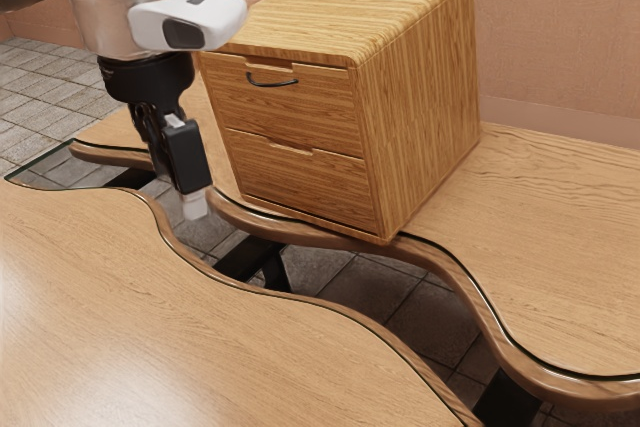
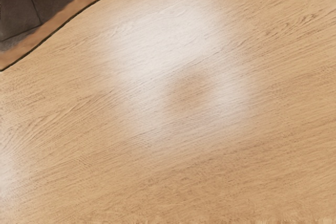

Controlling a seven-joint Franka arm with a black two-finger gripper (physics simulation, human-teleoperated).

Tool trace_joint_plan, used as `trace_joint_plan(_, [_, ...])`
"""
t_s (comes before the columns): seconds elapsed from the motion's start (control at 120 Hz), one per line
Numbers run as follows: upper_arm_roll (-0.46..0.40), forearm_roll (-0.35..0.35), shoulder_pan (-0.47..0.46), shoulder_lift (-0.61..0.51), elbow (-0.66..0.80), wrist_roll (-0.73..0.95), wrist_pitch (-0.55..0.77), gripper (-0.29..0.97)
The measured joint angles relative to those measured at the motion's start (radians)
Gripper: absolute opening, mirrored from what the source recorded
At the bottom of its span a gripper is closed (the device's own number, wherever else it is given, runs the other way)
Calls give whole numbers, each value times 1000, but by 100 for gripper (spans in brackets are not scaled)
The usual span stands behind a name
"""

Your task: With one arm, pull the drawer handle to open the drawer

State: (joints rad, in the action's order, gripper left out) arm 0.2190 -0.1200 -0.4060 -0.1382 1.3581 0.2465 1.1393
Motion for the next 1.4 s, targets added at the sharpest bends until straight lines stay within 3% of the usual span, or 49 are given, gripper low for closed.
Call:
trace_joint_plan(0.167, [91,36,-32,41,54,280,24,68])
trace_joint_plan(0.283, [107,46,-36,12,83,466,87,68])
trace_joint_plan(0.367, [110,47,-41,-104,288,579,246,68])
trace_joint_plan(0.542, [144,38,-28,-257,484,751,440,68])
trace_joint_plan(0.692, [138,-22,60,-247,489,947,580,68])
trace_joint_plan(0.808, [131,-46,66,-219,451,1086,655,68])
trace_joint_plan(1.108, [142,-50,78,-111,361,1349,772,68])
trace_joint_plan(1.4, [156,-46,119,-23,294,1465,835,68])
